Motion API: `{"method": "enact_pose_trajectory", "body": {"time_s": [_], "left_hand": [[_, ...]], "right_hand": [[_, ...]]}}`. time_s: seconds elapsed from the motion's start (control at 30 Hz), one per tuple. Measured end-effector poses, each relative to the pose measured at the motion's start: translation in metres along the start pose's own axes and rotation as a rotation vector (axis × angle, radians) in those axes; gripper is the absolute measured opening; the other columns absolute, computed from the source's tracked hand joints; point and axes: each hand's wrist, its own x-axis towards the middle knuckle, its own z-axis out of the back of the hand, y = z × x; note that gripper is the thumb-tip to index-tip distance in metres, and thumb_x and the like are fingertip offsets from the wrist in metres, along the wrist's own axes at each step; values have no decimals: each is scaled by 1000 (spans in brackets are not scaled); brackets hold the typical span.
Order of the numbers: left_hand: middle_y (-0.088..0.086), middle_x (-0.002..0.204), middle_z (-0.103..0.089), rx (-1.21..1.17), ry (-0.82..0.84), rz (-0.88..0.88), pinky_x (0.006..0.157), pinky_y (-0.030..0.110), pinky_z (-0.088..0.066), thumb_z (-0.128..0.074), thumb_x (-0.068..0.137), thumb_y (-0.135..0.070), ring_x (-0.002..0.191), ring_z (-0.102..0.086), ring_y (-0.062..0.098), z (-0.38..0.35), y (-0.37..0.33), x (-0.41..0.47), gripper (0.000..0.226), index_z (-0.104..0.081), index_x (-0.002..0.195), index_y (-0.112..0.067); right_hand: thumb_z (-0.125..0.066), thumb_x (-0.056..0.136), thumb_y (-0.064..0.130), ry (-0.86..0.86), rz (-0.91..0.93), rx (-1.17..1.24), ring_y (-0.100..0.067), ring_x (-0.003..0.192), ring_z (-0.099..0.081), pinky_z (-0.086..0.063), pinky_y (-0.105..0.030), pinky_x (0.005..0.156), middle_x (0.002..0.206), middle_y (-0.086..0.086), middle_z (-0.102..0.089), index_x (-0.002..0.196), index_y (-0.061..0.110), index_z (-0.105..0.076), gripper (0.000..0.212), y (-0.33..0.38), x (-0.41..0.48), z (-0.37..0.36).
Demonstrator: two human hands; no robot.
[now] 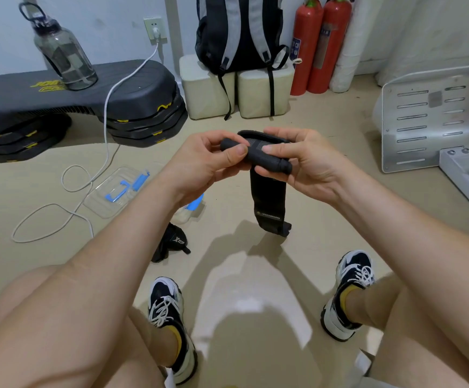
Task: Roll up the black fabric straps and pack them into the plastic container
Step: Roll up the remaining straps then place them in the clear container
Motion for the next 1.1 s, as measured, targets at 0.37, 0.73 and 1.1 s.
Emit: {"method": "enact_pose_trajectory", "body": {"time_s": [0.37,0.73,1.1], "left_hand": [[12,81,-63,72,-152,2,68,24,-56,-65,94,-17,60,-65,15,-12,1,2,29,-45,73,-15],[16,77,-62,105,-268,-20,52,28,-42,-71,89,-10,47,-52,20,-14,5,3,31,-43,77,-20],[5,68,-59,122,-264,34,40,18,-37,-66,89,-5,45,-49,12,-23,9,0,14,-64,85,-18]], "right_hand": [[-57,97,6,-5,14,-91,-27,92,-67,-61,-29,63,106,-14,-64,128,1,-56,32,-5,5,-2],[-52,95,-4,-108,66,-197,-28,91,-68,-56,-25,53,112,-15,-63,110,7,-67,24,-10,6,-4],[-58,89,-8,-181,94,-329,-25,86,-69,-58,-30,59,105,-11,-66,97,10,-72,25,-15,6,-3]]}}
